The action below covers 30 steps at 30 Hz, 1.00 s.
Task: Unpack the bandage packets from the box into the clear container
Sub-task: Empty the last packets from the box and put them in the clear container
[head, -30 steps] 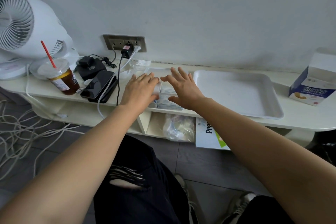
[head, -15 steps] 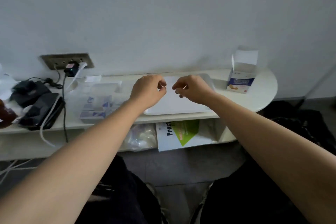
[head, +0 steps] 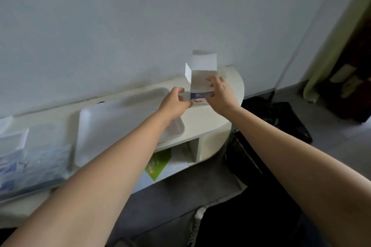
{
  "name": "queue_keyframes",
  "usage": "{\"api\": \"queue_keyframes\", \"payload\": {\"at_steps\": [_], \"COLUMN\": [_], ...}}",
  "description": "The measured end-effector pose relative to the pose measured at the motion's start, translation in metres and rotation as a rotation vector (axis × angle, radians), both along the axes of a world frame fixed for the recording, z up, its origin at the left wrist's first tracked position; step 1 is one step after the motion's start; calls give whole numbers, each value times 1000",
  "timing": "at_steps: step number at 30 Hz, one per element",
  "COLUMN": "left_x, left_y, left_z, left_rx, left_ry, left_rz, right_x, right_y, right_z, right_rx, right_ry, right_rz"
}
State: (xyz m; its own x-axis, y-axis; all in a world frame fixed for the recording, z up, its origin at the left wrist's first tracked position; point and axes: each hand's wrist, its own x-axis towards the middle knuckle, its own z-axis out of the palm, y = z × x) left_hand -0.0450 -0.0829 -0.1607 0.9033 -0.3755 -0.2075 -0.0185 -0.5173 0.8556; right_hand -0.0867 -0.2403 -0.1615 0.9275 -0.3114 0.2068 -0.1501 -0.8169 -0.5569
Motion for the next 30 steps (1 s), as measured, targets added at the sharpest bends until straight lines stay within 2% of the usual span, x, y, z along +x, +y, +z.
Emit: {"api": "queue_keyframes", "payload": {"at_steps": [4, 8, 9, 11, 13, 17, 19, 22, 26, 30], "left_x": [6, 3, 2, 1, 2, -2, -11, -29, -57, -74], "left_y": [-2, 0, 1, 4, 6, -5, -21, -57, -101, -116], "left_z": [-9, -13, -14, -19, -20, -5, 6, 16, 11, -2], "left_rx": [-95, -391, -417, -300, -203, -88, -80, 26, 244, 310], "left_ry": [14, 89, 48, -134, -227, -248, -172, -55, -91, -103], "left_rz": [-8, 139, 136, 86, 55, 26, -24, -146, -382, -451], "right_x": [-9, -21, -22, -23, -23, -30, -38, -55, -89, -122], "right_y": [-1, 2, 2, 3, 3, -10, -23, -52, -102, -129], "right_z": [-8, -13, -13, -12, -9, 4, 12, 21, 8, -25], "right_rx": [-114, -203, -206, -202, -121, 71, 105, 91, 30, -2], "right_ry": [-279, -444, -468, -475, -445, -395, -377, -338, -125, 5], "right_rz": [80, 175, 189, 224, 200, 102, 16, -142, -356, -517]}}
